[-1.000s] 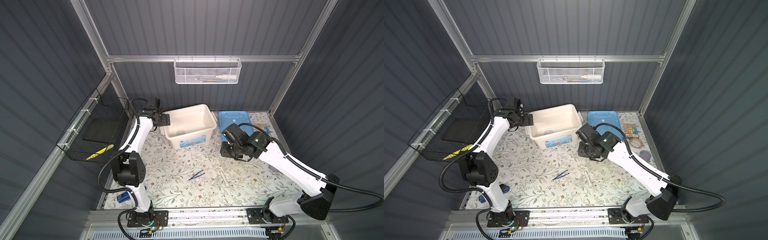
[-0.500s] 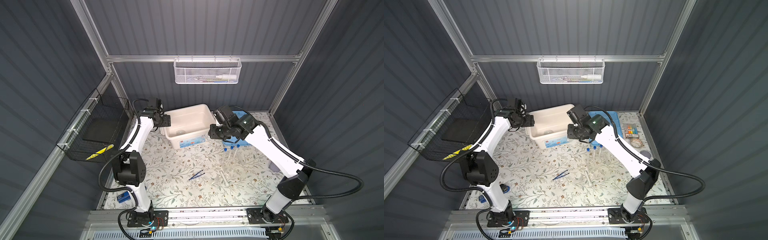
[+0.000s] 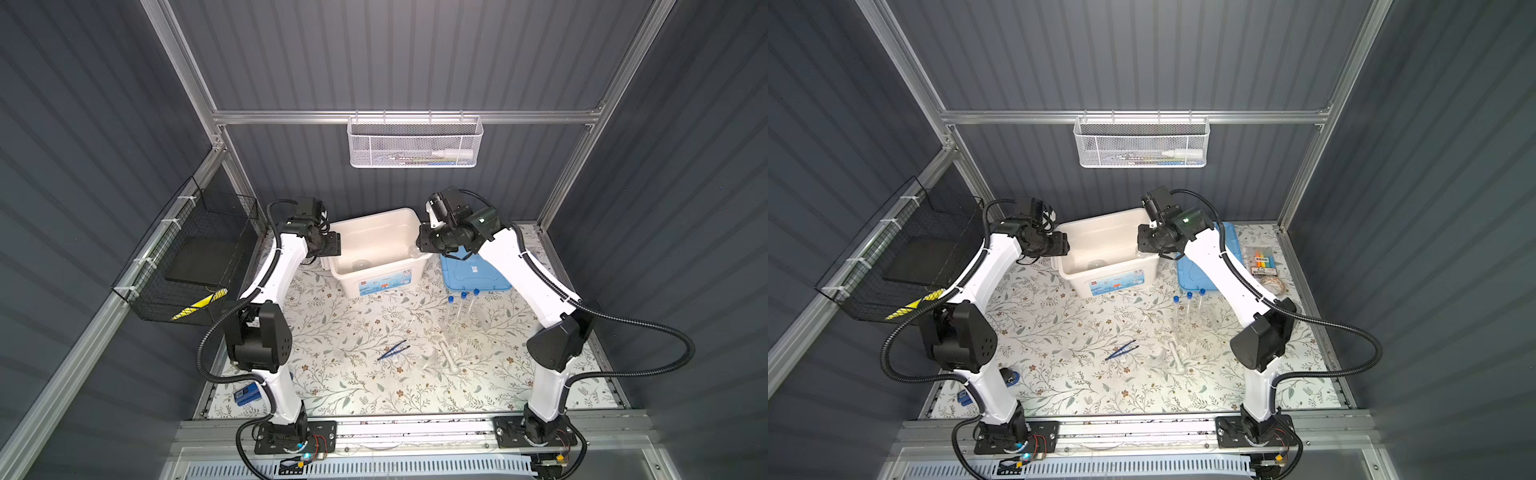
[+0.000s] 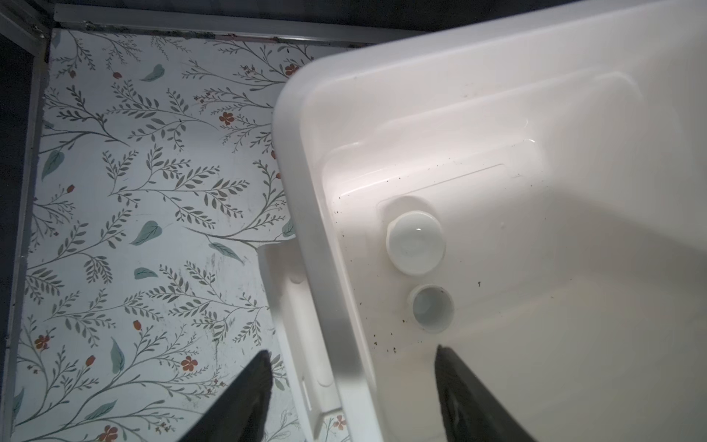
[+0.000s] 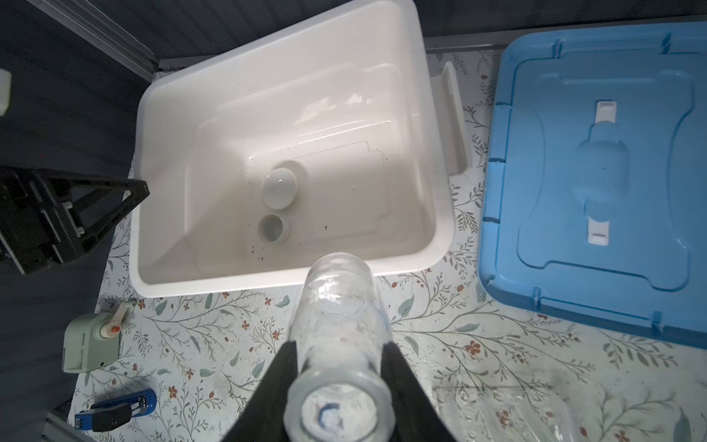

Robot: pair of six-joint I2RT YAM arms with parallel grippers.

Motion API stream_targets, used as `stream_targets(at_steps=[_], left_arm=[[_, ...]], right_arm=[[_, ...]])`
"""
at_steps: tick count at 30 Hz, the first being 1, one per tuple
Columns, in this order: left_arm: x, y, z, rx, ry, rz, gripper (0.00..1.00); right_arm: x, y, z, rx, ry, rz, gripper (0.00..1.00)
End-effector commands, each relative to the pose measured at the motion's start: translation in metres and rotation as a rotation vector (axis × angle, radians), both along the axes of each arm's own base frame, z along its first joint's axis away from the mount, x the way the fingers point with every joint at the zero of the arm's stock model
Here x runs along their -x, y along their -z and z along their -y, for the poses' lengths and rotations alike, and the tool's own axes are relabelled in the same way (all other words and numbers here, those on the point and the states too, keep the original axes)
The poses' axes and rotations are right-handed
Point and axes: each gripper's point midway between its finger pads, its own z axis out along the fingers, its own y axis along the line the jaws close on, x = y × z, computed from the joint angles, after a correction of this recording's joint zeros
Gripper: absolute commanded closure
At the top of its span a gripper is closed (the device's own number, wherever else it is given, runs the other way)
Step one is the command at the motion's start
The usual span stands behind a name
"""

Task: Organize the chemistry lab equipment
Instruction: 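Lift the glass bottle with the right gripper and carry it toward the white bin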

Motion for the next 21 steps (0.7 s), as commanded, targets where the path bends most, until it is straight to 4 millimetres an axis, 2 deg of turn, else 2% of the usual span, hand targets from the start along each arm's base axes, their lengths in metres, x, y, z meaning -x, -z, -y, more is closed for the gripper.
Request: stream_targets(at_steps=[1,11,21], left_arm=[[0.013,0.010,0.006,0.009,0.045,-0.052,0.34],[0.026,0.026,0.008,0.022,0.043,-0.120,0.37],[0.032,0.036,0.027,0.049,0.089,-0.154,0.55]], right_arm=[[-0.013,-0.010,-0.006,-0.016,-0.032,0.053,0.69],[-0.031,0.002,-0.010,-0.018,-0.032,0.063,0.69],[-0.043,0.015,-0.007,0.001,-0.024,0.059,0.68]])
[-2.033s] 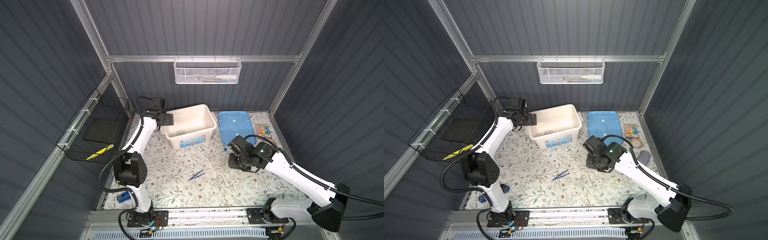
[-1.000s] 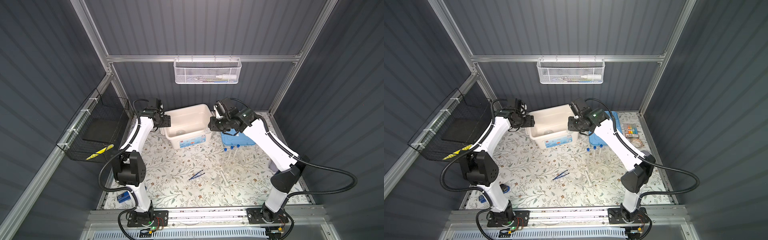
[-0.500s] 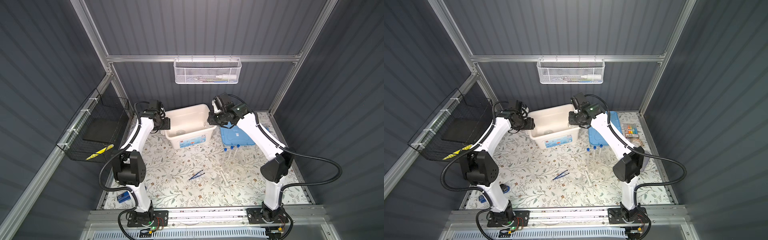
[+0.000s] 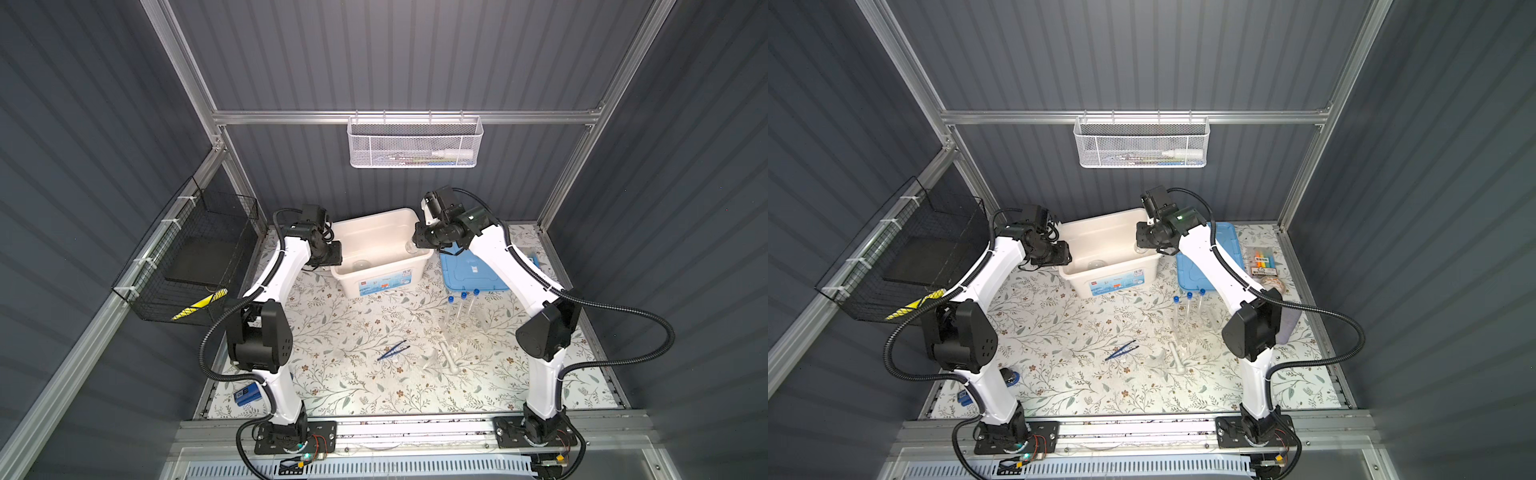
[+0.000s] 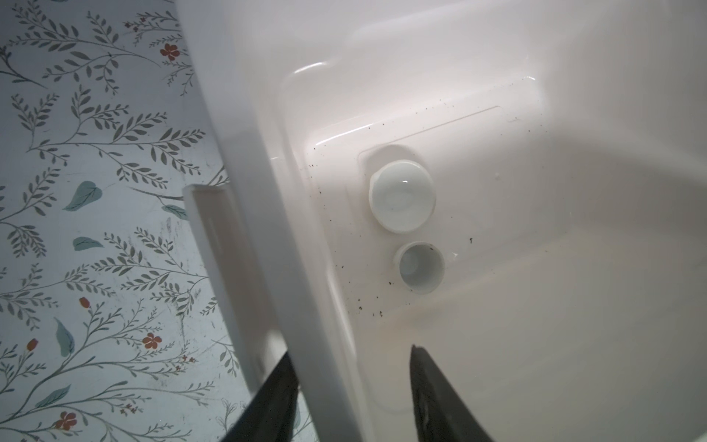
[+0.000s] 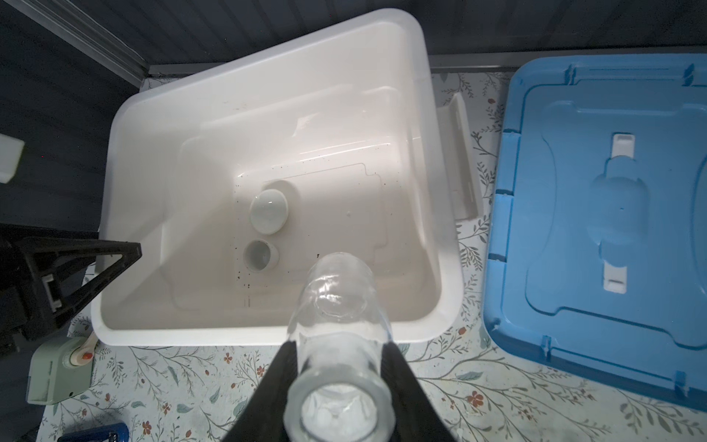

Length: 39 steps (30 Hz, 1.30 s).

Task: Organize the chemistry lab equipment
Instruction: 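Lift the glass bottle with the right gripper and carry it toward the white bin, then lower the held glass bottle into the white bin with the right gripper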

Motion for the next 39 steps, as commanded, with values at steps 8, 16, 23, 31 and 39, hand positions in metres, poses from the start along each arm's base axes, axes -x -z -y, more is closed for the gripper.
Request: stream_targets(at_steps=[8,16,23,31,39], left_arm=[[0.017,0.016,0.006,-0.017,0.040,-0.081,0.62],[0.018,0.009,0.008,-0.019,0.075,-0.064,0.71],[0.022,0.009,0.007,-0.031,0.097,-0.067,0.72],[0.023,0.004,0.007,-0.034,0.106,-0.062,0.72],[0.029,-0.001,0.008,-0.029,0.127,-0.053,0.72]], right_arm=[[-0.016,0.003,-0.002,0.014,-0.028,0.027,0.67],[-0.022,0.017,-0.001,0.065,-0.050,0.007,0.67],[-0.025,0.028,-0.003,0.085,-0.063,-0.012,0.67],[-0.017,0.053,-0.001,0.136,-0.104,-0.082,0.67],[-0.019,0.073,-0.002,0.163,-0.117,-0.115,0.67]])
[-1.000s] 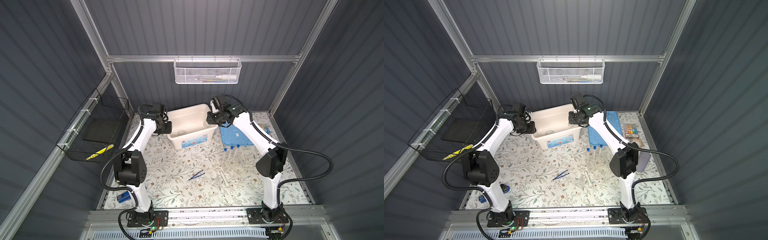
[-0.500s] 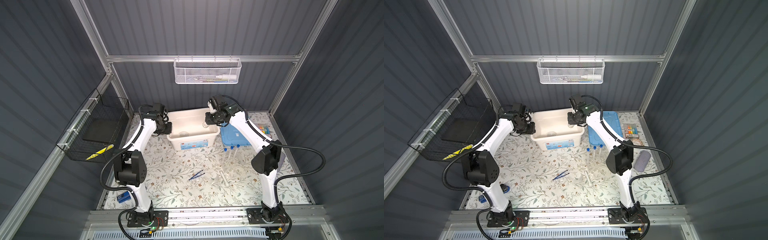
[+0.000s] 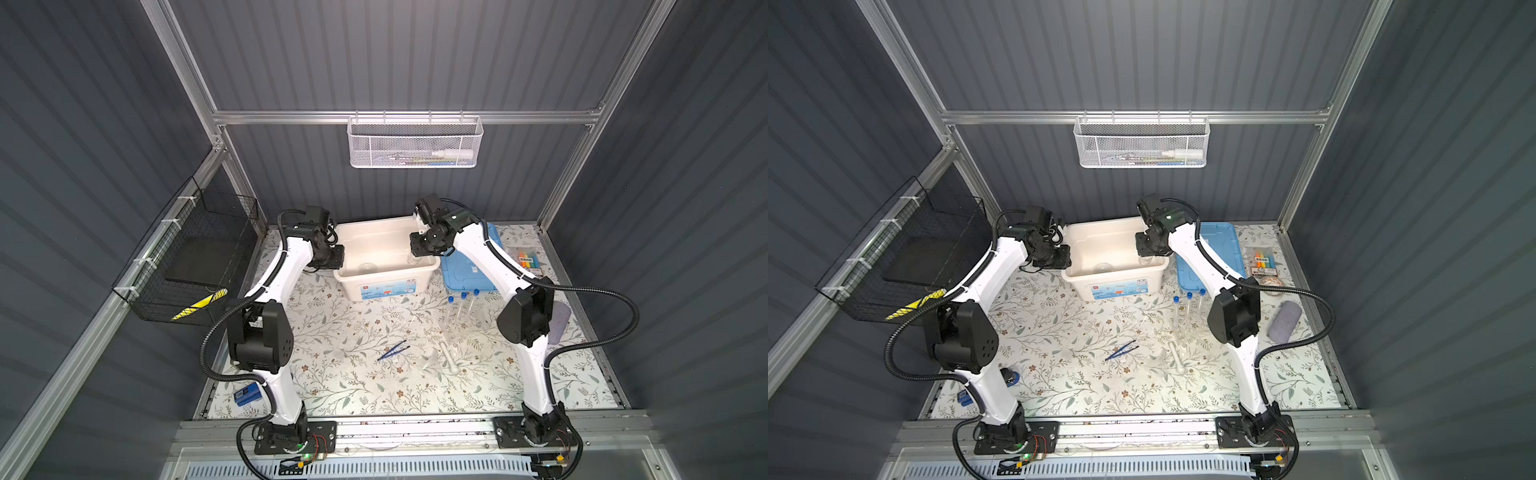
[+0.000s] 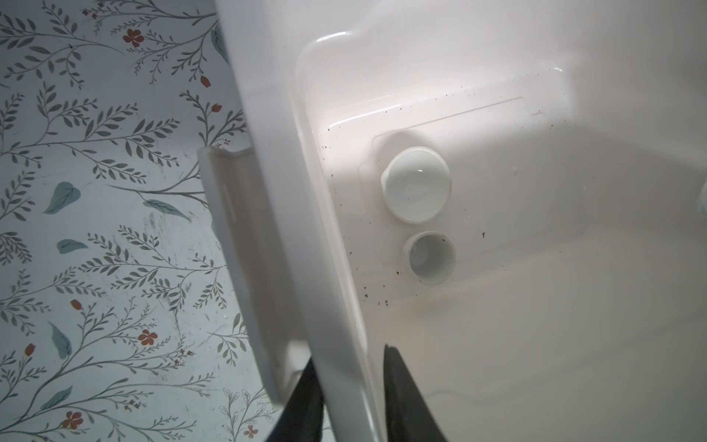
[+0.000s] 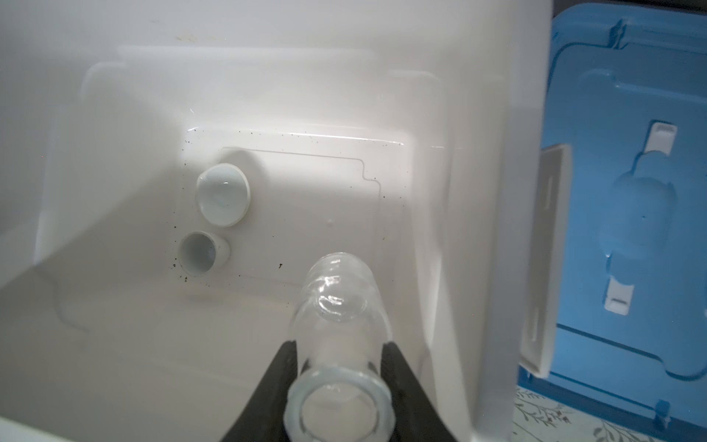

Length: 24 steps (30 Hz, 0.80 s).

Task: Organize the chemistry lab equipment
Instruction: 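Lower the held glass bottle into the white bin with the right gripper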

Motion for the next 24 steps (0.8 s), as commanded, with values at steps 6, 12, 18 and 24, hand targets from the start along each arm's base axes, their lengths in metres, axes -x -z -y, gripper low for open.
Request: stream_targets(at_steps=[6,12,18,24], left_arm=[[0.022,-0.010,0.005,0.014,0.058,-0.017,0.72],[0.027,-0.014,0.009,0.033,0.073,-0.009,0.72],[0.029,-0.017,0.011,0.047,0.083,0.000,0.72],[0.026,-0.020,0.016,0.070,0.094,0.009,0.72]], right_arm=[[-0.001,0.014,-0.003,0.020,-0.029,-0.027,0.67],[-0.002,0.027,-0.004,0.034,-0.035,-0.048,0.67],[0.000,0.035,-0.006,0.045,-0.043,-0.070,0.67],[0.004,0.046,-0.008,0.061,-0.050,-0.095,0.68]])
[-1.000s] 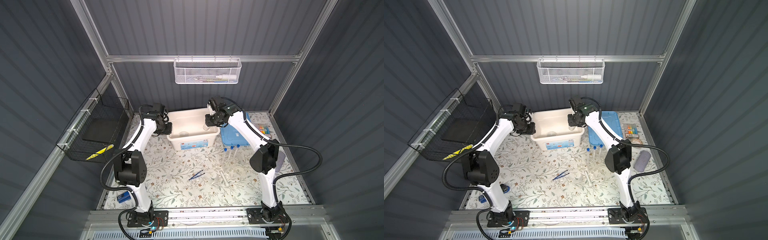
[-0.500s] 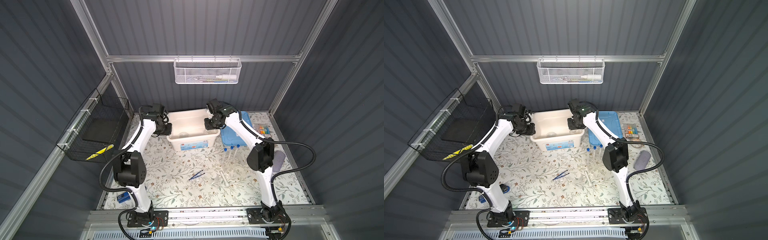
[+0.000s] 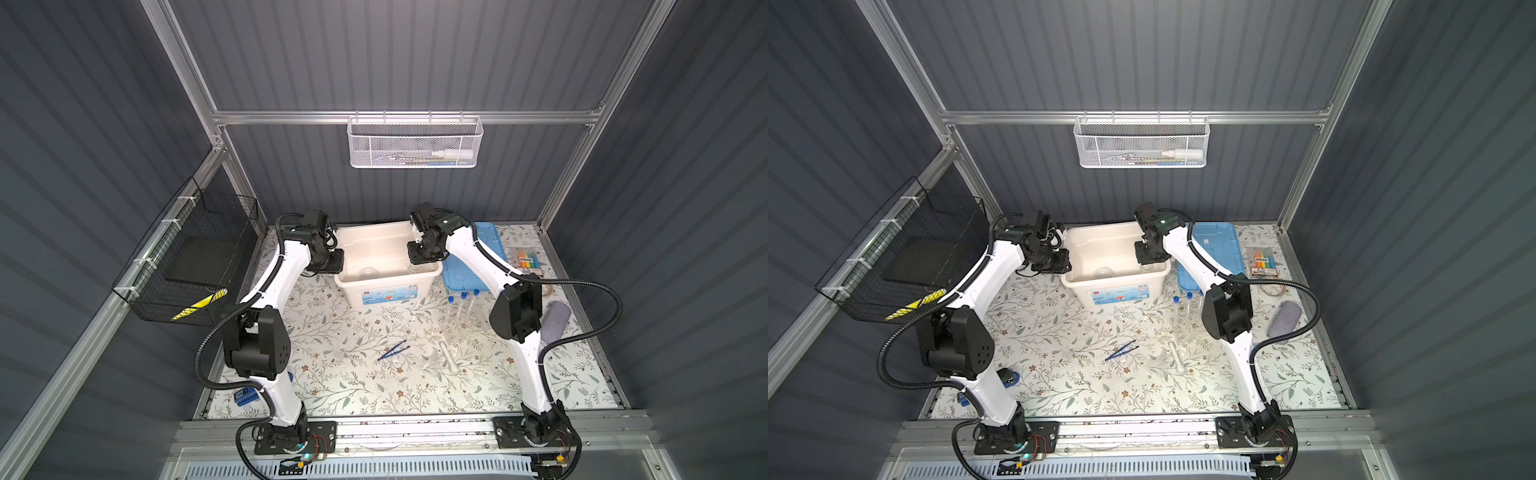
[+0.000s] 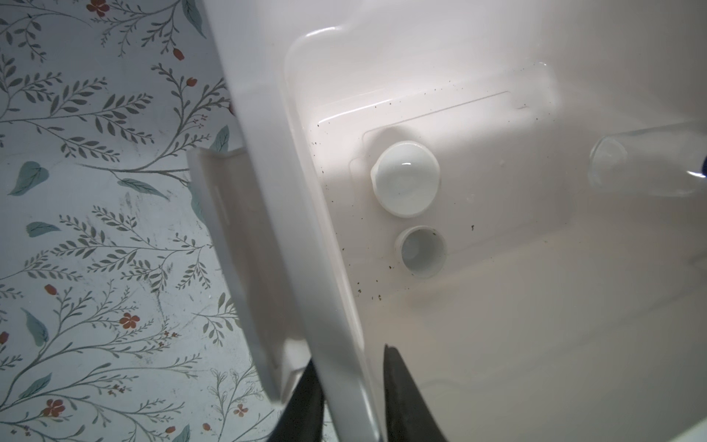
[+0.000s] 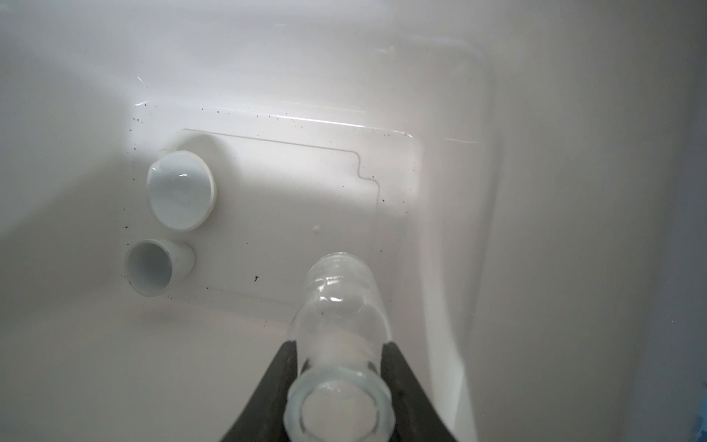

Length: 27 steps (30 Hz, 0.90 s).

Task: Organize the chemistry lab equipment
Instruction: 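Lower the held glass bottle into the white bin with the right gripper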

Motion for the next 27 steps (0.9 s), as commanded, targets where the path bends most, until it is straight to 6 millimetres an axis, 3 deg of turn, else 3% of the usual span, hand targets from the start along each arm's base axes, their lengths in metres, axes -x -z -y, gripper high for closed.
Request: stream_targets(at_steps=[1,14,27], left_arm=[[0.006,-0.018,0.010,0.034,0.057,0.037,0.72],[0.006,-0.014,0.010,0.029,0.047,0.026,0.72],[0.006,-0.010,0.009,0.021,0.050,0.020,0.71]], right_arm=[[0.003,0.004,-0.007,0.014,-0.028,-0.013,0.68],[0.011,0.015,-0.013,0.006,0.006,-0.050,0.68],[0.016,0.038,-0.017,0.011,0.019,-0.114,0.69]])
